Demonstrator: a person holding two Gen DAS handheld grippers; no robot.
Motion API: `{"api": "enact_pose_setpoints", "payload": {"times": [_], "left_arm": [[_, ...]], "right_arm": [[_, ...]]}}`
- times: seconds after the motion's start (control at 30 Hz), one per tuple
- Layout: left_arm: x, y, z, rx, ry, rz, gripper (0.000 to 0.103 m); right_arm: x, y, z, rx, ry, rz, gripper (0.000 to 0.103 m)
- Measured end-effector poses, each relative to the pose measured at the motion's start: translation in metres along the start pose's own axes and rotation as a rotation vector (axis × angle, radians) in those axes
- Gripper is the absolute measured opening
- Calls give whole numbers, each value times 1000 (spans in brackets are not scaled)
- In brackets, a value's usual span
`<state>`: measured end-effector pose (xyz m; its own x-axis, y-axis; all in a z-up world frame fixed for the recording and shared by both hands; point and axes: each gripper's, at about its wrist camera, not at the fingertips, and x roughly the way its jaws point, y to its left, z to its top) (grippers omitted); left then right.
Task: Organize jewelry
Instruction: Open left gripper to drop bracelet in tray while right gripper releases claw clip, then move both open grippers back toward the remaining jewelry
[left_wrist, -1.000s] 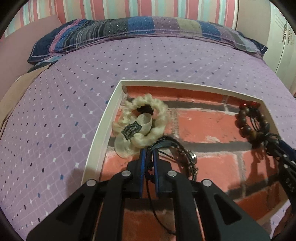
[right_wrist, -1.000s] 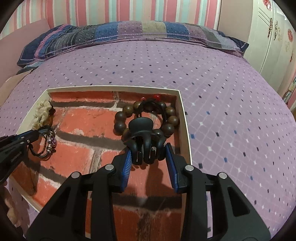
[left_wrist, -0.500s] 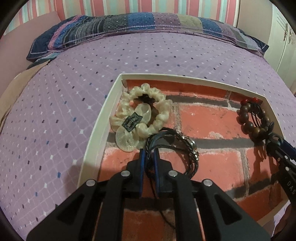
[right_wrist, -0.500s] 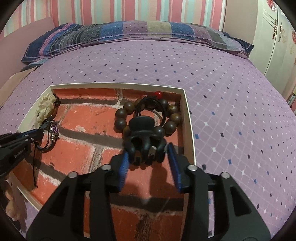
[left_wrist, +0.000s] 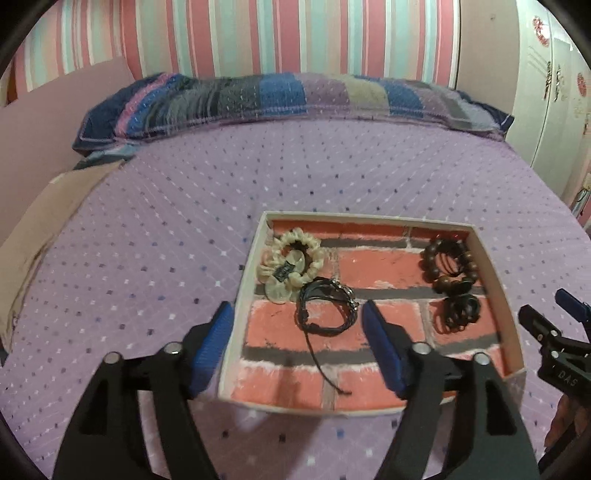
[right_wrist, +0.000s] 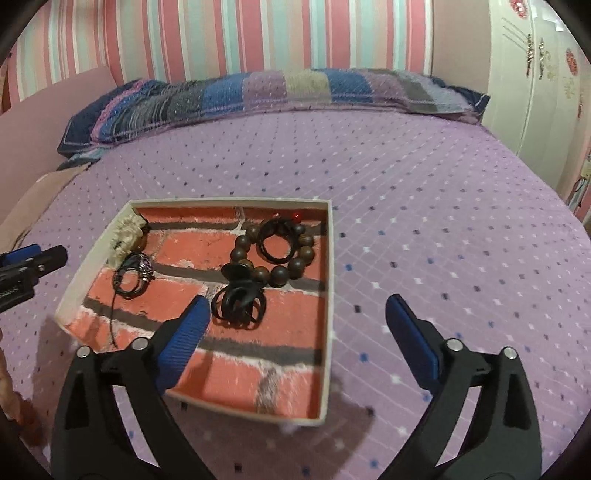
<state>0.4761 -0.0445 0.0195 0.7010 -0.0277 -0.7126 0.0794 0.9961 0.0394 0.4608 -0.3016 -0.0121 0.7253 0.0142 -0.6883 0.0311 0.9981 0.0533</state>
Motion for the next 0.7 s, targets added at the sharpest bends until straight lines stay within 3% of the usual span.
{"api": "enact_pose_setpoints", "payload": {"times": [0.33, 0.7], "left_arm": [[-90, 8, -38, 6, -72, -28, 84], [-142, 8, -121, -19, -66, -31, 84]], "right_arm": [[-106, -16, -41, -55, -117, -41, 98], [-164, -26, -114, -81, -128, -64, 98]]}}
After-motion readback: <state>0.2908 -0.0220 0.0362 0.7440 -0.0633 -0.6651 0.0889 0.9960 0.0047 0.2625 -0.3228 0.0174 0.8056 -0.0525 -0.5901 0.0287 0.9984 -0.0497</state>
